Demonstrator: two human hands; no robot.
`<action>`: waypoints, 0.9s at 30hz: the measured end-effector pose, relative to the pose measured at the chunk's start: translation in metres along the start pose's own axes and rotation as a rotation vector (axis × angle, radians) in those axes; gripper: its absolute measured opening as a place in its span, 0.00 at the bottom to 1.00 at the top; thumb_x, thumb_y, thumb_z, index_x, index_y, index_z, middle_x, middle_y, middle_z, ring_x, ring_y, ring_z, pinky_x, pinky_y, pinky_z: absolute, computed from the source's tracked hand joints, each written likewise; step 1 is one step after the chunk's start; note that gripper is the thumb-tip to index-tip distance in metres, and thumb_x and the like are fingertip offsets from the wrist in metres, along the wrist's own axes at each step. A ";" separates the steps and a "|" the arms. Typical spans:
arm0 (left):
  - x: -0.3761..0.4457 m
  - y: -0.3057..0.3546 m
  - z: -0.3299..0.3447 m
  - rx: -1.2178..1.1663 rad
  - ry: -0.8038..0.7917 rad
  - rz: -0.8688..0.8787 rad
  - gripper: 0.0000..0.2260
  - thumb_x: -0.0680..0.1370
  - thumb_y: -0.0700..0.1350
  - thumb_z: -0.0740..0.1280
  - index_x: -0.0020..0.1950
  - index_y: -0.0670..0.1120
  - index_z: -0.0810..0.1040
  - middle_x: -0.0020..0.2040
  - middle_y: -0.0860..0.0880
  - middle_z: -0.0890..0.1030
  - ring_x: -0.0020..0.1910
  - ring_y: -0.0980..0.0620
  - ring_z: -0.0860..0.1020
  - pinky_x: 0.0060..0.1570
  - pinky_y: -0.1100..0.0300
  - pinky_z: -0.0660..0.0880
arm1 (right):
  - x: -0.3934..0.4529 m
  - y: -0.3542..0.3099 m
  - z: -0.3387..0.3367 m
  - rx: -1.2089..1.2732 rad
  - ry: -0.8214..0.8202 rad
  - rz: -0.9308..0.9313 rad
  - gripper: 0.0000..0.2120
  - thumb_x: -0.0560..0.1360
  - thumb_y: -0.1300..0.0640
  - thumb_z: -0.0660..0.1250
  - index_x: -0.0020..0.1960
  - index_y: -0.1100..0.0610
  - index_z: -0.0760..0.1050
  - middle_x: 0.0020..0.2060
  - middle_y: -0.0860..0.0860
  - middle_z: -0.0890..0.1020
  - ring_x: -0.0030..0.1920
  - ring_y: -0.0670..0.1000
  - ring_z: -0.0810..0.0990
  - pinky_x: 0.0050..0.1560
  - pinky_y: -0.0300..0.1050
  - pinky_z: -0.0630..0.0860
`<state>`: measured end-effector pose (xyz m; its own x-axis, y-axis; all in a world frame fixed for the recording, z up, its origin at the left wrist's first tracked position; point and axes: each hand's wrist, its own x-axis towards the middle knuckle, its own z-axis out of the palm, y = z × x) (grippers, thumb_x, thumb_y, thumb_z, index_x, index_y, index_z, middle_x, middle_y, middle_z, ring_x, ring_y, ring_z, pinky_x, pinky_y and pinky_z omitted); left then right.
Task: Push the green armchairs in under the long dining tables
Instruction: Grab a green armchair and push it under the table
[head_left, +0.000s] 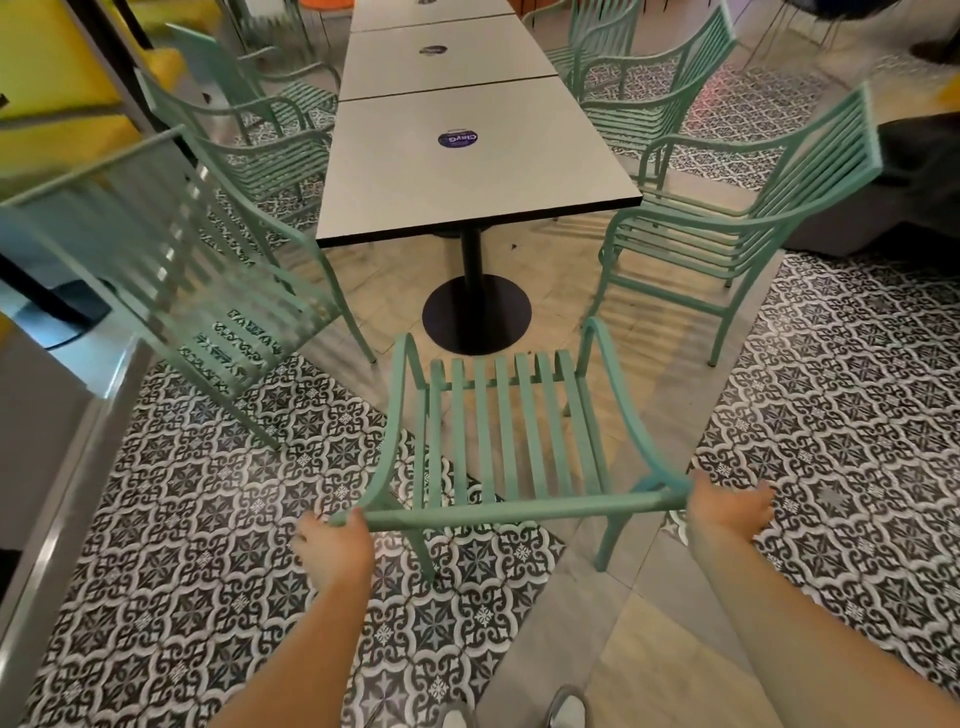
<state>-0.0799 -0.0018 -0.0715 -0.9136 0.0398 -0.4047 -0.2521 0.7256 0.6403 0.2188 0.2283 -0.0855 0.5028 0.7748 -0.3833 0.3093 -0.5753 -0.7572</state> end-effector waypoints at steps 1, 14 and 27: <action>0.000 0.001 0.002 -0.178 -0.045 -0.138 0.26 0.79 0.44 0.66 0.74 0.44 0.60 0.63 0.37 0.72 0.51 0.45 0.76 0.45 0.53 0.79 | 0.009 0.003 0.003 0.169 -0.035 0.198 0.39 0.67 0.53 0.75 0.72 0.58 0.60 0.68 0.62 0.69 0.65 0.63 0.72 0.62 0.60 0.72; 0.003 0.019 0.025 -0.807 -0.344 -0.586 0.14 0.80 0.41 0.66 0.64 0.38 0.71 0.60 0.38 0.77 0.61 0.37 0.77 0.53 0.44 0.79 | 0.032 0.007 0.033 0.499 -0.328 0.569 0.22 0.78 0.64 0.62 0.70 0.59 0.64 0.63 0.60 0.72 0.62 0.63 0.73 0.53 0.68 0.73; 0.017 0.052 0.048 -0.946 -0.330 -0.661 0.19 0.82 0.39 0.57 0.74 0.39 0.65 0.71 0.38 0.71 0.67 0.39 0.73 0.50 0.49 0.79 | 0.090 0.006 0.078 0.488 -0.301 0.568 0.22 0.72 0.68 0.63 0.65 0.58 0.67 0.60 0.60 0.76 0.54 0.63 0.78 0.30 0.60 0.78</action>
<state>-0.0932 0.0696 -0.0765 -0.4282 0.1246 -0.8950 -0.9023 -0.1142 0.4158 0.2026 0.3147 -0.1658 0.2165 0.4761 -0.8523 -0.3504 -0.7769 -0.5231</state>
